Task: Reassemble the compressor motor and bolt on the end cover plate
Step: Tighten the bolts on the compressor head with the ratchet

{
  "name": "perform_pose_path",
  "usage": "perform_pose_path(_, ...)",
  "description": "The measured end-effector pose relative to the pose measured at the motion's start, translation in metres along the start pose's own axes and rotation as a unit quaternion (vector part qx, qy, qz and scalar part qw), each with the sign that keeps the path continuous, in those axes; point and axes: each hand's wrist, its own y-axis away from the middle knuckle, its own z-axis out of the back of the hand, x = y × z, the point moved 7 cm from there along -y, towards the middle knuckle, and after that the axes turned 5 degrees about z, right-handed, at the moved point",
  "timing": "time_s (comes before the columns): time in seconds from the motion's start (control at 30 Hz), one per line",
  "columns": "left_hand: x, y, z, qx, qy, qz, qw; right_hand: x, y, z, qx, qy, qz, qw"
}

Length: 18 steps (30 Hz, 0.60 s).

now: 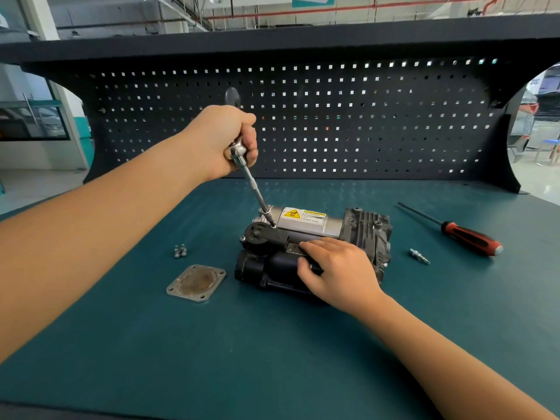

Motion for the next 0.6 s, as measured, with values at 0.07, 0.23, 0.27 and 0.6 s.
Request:
perform_pose_path(0.07, -0.004, 0.005, -0.006, 0.007, -0.029, -0.018, 0.999, 0.000, 0.000, 0.000, 0.001, -0.003, -0.001, 1.000)
perform_pose_path(0.23, -0.009, 0.009, -0.020, 0.031, -0.085, -0.041, 0.995, 0.000, 0.000, 0.000, 0.009, -0.004, -0.004, 1.000)
perform_pose_path(0.27, -0.010, 0.009, -0.022, 0.034, -0.091, -0.041, 0.994, 0.000, 0.000, 0.000, 0.010, -0.003, -0.004, 1.000)
perform_pose_path(0.6, -0.013, 0.006, -0.027, 0.045, -0.124, -0.049, 0.990, 0.000, 0.000, 0.000, 0.014, -0.010, -0.008, 1.000)
